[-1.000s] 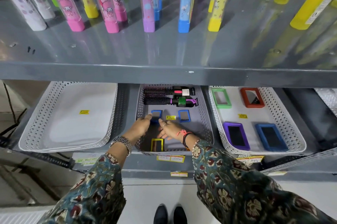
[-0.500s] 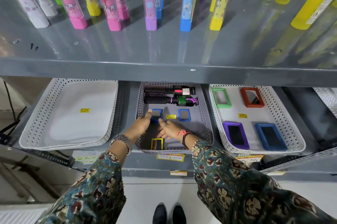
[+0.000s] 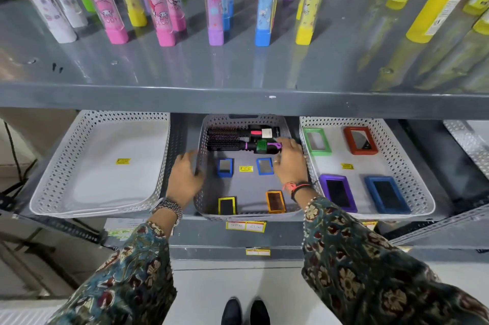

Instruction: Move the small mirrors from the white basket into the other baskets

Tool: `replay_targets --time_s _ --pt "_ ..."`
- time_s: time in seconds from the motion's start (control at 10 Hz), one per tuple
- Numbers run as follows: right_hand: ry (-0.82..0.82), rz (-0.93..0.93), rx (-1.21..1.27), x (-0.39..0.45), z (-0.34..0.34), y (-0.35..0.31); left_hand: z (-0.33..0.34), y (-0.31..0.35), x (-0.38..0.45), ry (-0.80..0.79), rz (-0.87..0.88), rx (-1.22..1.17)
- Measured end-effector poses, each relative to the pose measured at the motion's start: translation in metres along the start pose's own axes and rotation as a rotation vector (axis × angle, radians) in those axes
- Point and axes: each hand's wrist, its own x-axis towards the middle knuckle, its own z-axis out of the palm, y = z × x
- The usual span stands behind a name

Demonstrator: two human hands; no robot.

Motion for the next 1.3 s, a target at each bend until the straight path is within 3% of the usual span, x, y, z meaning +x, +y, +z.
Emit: replay_targets --time_s 0.1,0.3,0.8,1.0,1.1,1.2,1.3 --pt "-0.076 0.071 -0.022 -0.004 -0.008 0.017 0.0 -0.009 -0.003 -0.113 -0.082 0.013" --pt "-0.168 0.171 0.001 -0.016 -0.005 0.032 0.003 -0.011 -0.01 -0.149 -0.112 0.011" --pt "-0.122 0.183 0.028 -0.023 0.0 0.037 0.002 -0.025 0.002 -0.221 -0.088 0.048" --pt "-0.175 0.188 0.042 -0.023 -0.001 0.037 -0.002 -0.025 0.003 -0.24 -0.056 0.029" --pt "-0.153 0.179 0.077 -0.027 -0.01 0.027 -0.008 -0.017 -0.002 -0.21 -0.089 0.049" --pt "-0.031 0.046 0.161 -0.036 -0.028 0.008 -0.014 -0.004 -0.016 0.033 0.007 -0.039" --pt "0.163 -0.172 0.2 -0.052 -0.056 -0.011 -0.026 0.025 -0.036 0.183 0.309 -0.127"
